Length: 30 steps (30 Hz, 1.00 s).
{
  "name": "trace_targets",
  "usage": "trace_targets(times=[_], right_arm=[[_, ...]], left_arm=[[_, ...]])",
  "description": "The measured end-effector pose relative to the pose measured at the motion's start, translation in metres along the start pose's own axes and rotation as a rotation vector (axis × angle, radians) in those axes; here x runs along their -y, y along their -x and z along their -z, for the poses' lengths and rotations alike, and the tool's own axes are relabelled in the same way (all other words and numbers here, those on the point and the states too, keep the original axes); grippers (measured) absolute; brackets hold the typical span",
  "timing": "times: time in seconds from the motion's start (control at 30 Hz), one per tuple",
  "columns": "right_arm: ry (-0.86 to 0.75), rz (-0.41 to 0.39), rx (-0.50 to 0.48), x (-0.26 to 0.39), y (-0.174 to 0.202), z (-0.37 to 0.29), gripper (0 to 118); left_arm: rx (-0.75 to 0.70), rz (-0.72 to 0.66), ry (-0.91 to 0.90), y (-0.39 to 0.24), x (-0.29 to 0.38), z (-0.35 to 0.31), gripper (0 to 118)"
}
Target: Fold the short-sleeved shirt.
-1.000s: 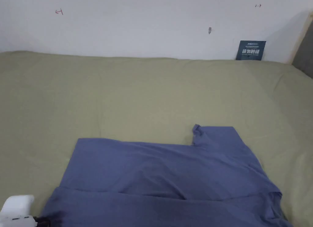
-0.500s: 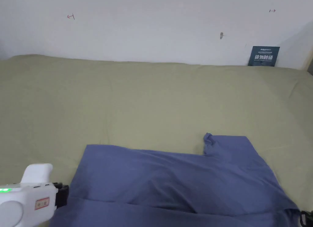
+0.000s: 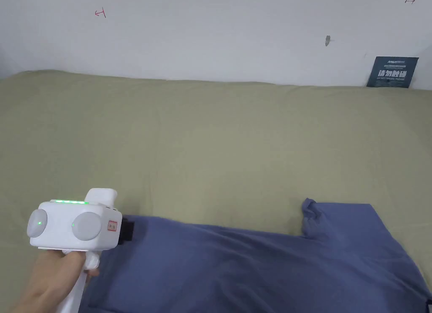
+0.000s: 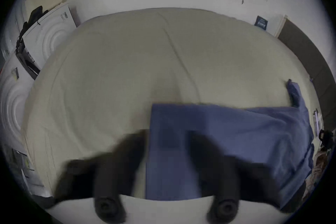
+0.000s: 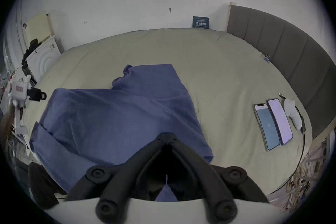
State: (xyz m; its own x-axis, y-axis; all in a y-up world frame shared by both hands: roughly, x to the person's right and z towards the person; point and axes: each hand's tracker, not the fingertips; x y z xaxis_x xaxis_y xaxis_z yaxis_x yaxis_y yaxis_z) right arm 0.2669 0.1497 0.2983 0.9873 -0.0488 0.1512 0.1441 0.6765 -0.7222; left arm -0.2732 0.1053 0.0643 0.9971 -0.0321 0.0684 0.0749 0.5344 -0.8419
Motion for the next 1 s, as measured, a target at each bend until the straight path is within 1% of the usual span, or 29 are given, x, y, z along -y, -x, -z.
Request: trace_targets(times=[0.03, 0.07, 0.1, 0.27, 0.33, 0.4, 0.43, 0.47, 0.5, 0.53, 0.57, 0.63, 0.7, 0.73, 0.77, 0.83, 0.87, 0.9, 0.93, 1.0], right_arm=[[0.008, -0.002, 0.002, 0.001, -0.001, 0.004, 0], [0.015, -0.005, 0.011, 0.001, -0.001, 0.007, 0], [0.021, -0.005, 0.012, 0.002, -0.003, 0.009, 0], [0.046, -0.007, 0.022, 0.004, -0.008, 0.017, 0], [0.054, -0.007, 0.020, 0.002, -0.010, 0.020, 0], [0.056, -0.013, 0.027, -0.003, -0.010, 0.022, 0], [0.058, -0.019, 0.028, -0.008, -0.010, 0.024, 0], [0.060, -0.021, 0.028, -0.012, -0.011, 0.027, 0], [0.064, -0.022, 0.027, -0.017, -0.022, 0.035, 0], [0.064, -0.019, 0.027, -0.023, -0.025, 0.040, 0], [0.064, -0.008, 0.024, -0.030, -0.028, 0.046, 0], [0.081, 0.001, 0.016, -0.046, -0.031, 0.061, 0], [0.085, -0.004, 0.019, -0.062, -0.032, 0.078, 0], [0.093, -0.011, 0.031, -0.071, -0.033, 0.088, 11], [0.110, -0.013, 0.032, -0.078, -0.033, 0.097, 38], [0.178, -0.013, 0.029, -0.088, -0.038, 0.122, 113], [0.197, -0.023, 0.034, -0.091, -0.038, 0.127, 117], [0.201, -0.036, 0.045, -0.101, -0.033, 0.135, 111], [0.241, -0.047, 0.063, -0.106, -0.033, 0.144, 107], [0.276, -0.066, 0.107, -0.113, -0.033, 0.159, 107]], left_arm=[[-0.017, 0.008, 0.036, -0.004, -0.004, 0.006, 103], [-0.034, 0.003, 0.036, -0.003, -0.005, 0.014, 113], [-0.039, -0.004, 0.013, -0.002, -0.004, 0.018, 113], [-0.037, -0.009, 0.051, -0.004, -0.004, 0.037, 113], [-0.031, -0.019, 0.056, -0.006, -0.007, 0.035, 109], [-0.025, -0.035, 0.064, -0.003, -0.007, 0.030, 90], [0.000, -0.041, 0.075, -0.008, -0.008, 0.021, 74], [-0.014, -0.026, 0.070, -0.011, -0.008, 0.015, 54], [-0.004, 0.002, 0.067, -0.011, -0.008, 0.010, 18], [0.009, 0.018, 0.060, -0.010, -0.007, 0.005, 1], [0.047, 0.004, 0.051, -0.013, -0.010, -0.001, 1], [0.021, 0.002, 0.046, -0.014, -0.007, -0.005, 1], [0.028, 0.000, 0.051, -0.015, -0.006, -0.002, 1], [0.027, -0.003, 0.054, -0.014, -0.006, -0.001, 1], [0.030, -0.012, 0.055, -0.013, -0.005, -0.001, 1], [0.032, -0.022, 0.055, -0.015, -0.007, 0.001, 1], [0.032, -0.020, 0.054, -0.015, -0.007, 0.000, 1], [0.030, -0.014, 0.054, -0.015, -0.006, 0.000, 1], [0.029, -0.010, 0.054, -0.015, -0.005, -0.001, 1], [0.028, -0.006, 0.055, -0.017, -0.007, 0.003, 1]])
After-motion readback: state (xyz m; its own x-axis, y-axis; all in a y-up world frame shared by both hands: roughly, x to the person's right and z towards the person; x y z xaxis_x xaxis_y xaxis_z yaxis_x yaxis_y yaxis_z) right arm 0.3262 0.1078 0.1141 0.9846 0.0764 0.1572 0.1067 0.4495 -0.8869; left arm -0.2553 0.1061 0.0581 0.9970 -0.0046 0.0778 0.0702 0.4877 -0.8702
